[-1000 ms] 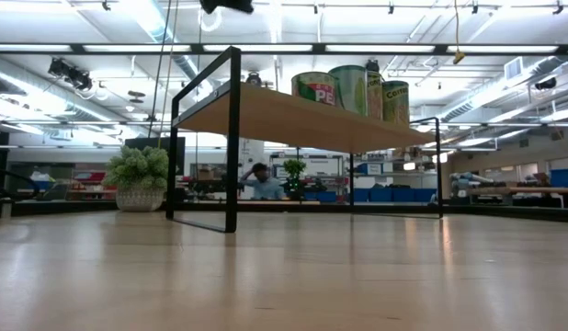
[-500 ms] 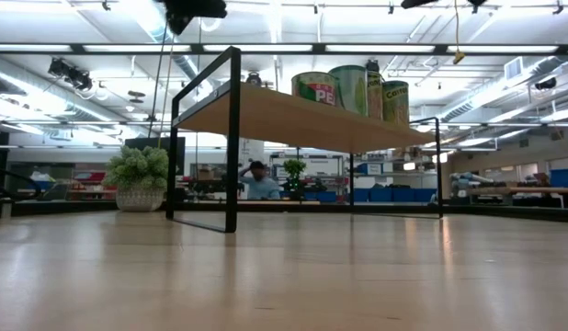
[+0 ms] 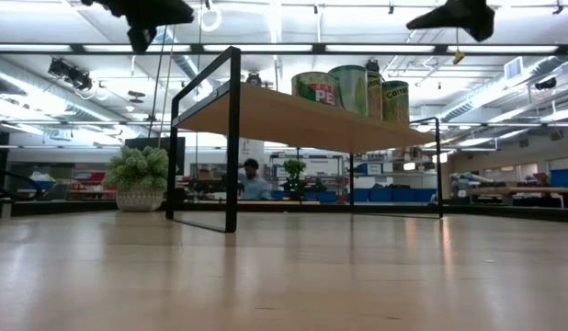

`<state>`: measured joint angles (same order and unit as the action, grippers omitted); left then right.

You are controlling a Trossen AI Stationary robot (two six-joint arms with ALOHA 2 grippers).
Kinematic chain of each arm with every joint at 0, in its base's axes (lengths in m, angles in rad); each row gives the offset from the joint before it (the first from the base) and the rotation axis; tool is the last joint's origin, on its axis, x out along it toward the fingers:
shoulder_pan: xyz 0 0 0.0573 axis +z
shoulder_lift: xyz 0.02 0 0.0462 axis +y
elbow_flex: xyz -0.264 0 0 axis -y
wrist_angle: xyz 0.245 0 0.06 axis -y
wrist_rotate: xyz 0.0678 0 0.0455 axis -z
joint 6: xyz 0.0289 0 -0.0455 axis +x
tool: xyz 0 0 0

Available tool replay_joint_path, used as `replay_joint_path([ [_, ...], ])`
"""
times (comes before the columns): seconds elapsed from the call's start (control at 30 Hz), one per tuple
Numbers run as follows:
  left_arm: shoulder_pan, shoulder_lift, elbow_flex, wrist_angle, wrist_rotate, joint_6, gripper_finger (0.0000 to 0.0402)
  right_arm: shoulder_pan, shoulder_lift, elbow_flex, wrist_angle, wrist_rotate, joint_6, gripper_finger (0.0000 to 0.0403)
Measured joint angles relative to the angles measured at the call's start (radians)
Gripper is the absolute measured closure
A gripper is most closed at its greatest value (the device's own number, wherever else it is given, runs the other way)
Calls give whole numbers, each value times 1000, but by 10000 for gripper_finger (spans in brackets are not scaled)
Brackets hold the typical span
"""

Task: Pick and place cans onto a shelf
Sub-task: Return to Home Position

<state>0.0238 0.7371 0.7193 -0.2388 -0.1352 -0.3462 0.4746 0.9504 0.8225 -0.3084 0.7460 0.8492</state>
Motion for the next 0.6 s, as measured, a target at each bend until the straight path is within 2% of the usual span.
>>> replay_joint_path([
  [0.23,1,-152,-139,47,-31,-96,350,-30,-98,-165,271,-8,-65,55],
  [0.6,1,-381,-277,75,-90,-198,350,-34,-232,-425,665,4,-101,55],
])
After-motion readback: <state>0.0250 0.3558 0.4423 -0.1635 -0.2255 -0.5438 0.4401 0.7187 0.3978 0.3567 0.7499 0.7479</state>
